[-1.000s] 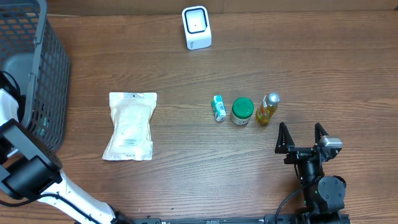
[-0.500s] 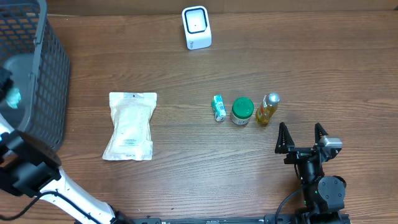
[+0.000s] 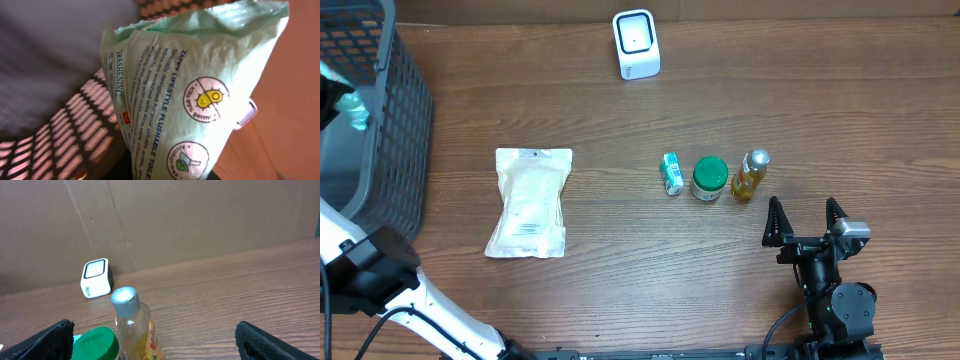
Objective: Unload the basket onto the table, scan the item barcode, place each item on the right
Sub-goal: 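Carry the tissue pack up under the white scanner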
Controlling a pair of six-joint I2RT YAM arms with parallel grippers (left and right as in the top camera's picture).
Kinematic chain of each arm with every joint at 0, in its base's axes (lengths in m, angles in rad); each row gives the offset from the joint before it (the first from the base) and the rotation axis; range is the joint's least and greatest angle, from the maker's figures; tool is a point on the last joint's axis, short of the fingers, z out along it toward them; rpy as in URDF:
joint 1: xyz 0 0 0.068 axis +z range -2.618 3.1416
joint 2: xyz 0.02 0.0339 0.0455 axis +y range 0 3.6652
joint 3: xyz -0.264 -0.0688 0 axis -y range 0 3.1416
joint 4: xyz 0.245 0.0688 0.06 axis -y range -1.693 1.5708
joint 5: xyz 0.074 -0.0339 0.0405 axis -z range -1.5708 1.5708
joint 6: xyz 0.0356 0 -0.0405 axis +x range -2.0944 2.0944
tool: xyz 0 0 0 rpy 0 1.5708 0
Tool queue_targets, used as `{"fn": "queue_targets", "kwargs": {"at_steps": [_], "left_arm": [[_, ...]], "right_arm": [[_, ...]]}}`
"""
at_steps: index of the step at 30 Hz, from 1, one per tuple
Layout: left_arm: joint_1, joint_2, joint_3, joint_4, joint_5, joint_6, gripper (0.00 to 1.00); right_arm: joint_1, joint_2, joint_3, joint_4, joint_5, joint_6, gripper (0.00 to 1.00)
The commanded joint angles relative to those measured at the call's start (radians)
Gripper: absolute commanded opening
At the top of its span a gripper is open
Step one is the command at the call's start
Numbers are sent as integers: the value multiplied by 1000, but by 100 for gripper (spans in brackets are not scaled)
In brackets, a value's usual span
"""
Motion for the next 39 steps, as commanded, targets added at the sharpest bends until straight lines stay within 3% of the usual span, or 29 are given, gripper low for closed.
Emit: {"fn": "queue_targets", "kwargs": {"at_steps": [1, 10, 18, 29, 39], "left_arm": [[-60, -30, 27, 0, 135, 121, 4], [-293, -66, 23, 0, 90, 162, 4], [-586, -67, 23, 0, -85, 156, 4], [-924, -67, -58, 0, -422, 26, 4], [-1049, -66, -383, 28, -597, -156, 4]], "right_arm": [[-2, -10, -11, 5, -2, -5, 100], [-2, -10, -11, 5, -2, -5, 100], [-2, -10, -11, 5, -2, -5, 100], [-2, -10, -11, 5, -2, -5, 100], [-2, -10, -11, 5, -2, -5, 100]]}}
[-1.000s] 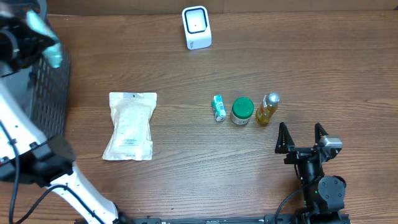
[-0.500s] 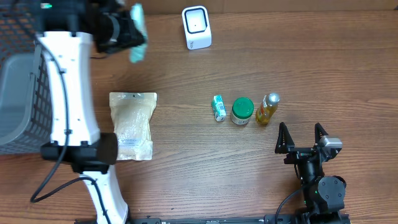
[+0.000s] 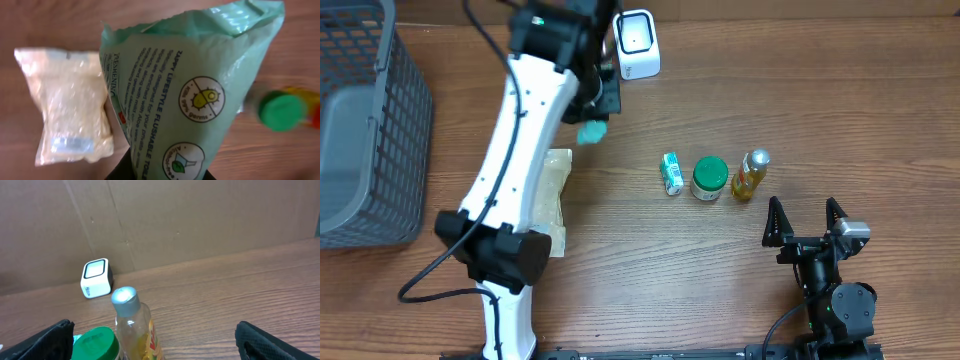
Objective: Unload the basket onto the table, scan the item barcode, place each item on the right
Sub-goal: 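Carry the tissue pack up under the white scanner, then lower the tissue pack toward the table left of the small item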
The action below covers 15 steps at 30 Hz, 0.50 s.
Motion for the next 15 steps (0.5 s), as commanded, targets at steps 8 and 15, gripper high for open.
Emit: {"fn": "queue_targets", "kwargs": {"at_steps": [8, 15], "left_arm": [[-66, -25, -425, 203, -85, -129, 4], [-108, -25, -624, 338, -64, -129, 4]], "right_arm": [[-2, -10, -11, 5, -2, -5, 100], [-2, -10, -11, 5, -2, -5, 100]]}}
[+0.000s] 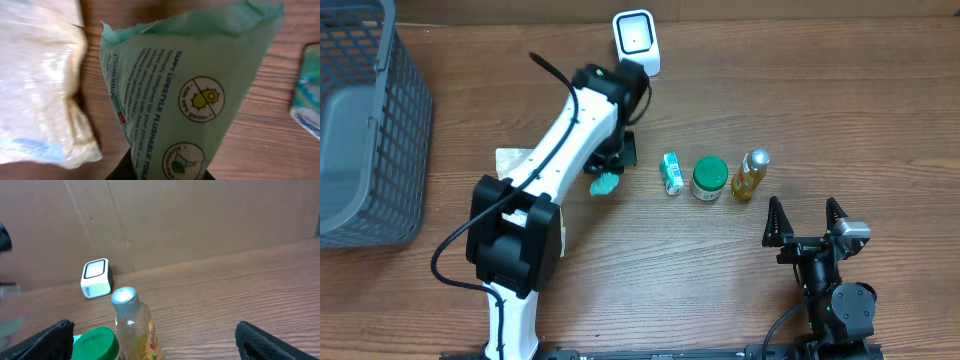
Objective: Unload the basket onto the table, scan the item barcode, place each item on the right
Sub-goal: 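Lower the tissue pack toward the table left of the small item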
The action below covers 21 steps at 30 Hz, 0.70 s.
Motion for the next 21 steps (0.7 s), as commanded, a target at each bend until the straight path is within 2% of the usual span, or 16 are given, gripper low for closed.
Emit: {"fn": "queue_targets", "kwargs": {"at_steps": [1, 5, 13, 14, 16, 19, 21], "left_arm": [[-30, -26, -68, 35, -6, -25, 4], [-47, -26, -135, 100, -6, -26, 4], [-52, -26, -221, 195, -5, -27, 10], [-52, -26, -224, 197, -5, -27, 14], [-52, -26, -224, 198, -5, -27, 37], [-52, -26, -224, 198, -1, -27, 47], [-52, -26, -224, 197, 26, -27, 47]], "right_arm": [[-2, -10, -11, 5, -2, -5, 100], [-2, -10, -11, 4, -2, -5, 100], [-2, -10, -11, 5, -2, -5, 100], [-2, -10, -11, 5, -2, -5, 100], [-2, -10, -11, 5, -2, -5, 100], [-2, -10, -11, 5, -2, -5, 100], [-2, -10, -11, 5, -2, -5, 100]]}}
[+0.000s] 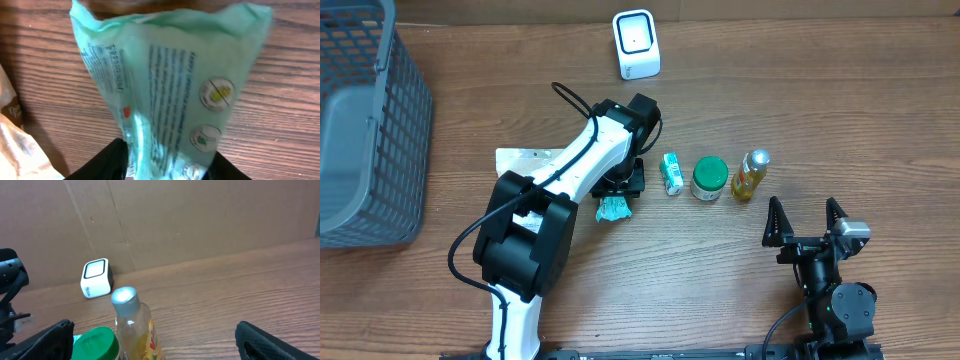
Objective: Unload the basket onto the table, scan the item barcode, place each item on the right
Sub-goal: 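Lower the tissue pack toward the table left of the small item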
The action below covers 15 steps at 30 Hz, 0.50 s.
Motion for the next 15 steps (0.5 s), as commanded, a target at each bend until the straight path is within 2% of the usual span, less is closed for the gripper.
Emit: {"fn": "queue_targets", "kwargs": {"at_steps": [1, 3, 6, 13, 15], "left_arm": [[-2, -25, -5, -1, 47, -1, 50], [0, -25, -1, -4, 88, 33, 56], [20, -26, 35, -29, 151, 92, 59], [87, -26, 224, -181, 150, 155, 72], [102, -26, 269, -204, 150, 163, 80]], "right_arm": [[-2, -10, -11, 5, -2, -5, 100], [-2, -10, -11, 5, -2, -5, 100], [-2, -10, -11, 5, -2, -5, 100], [-2, -10, -11, 5, -2, -5, 100], [-2, -10, -11, 5, -2, -5, 100]]}}
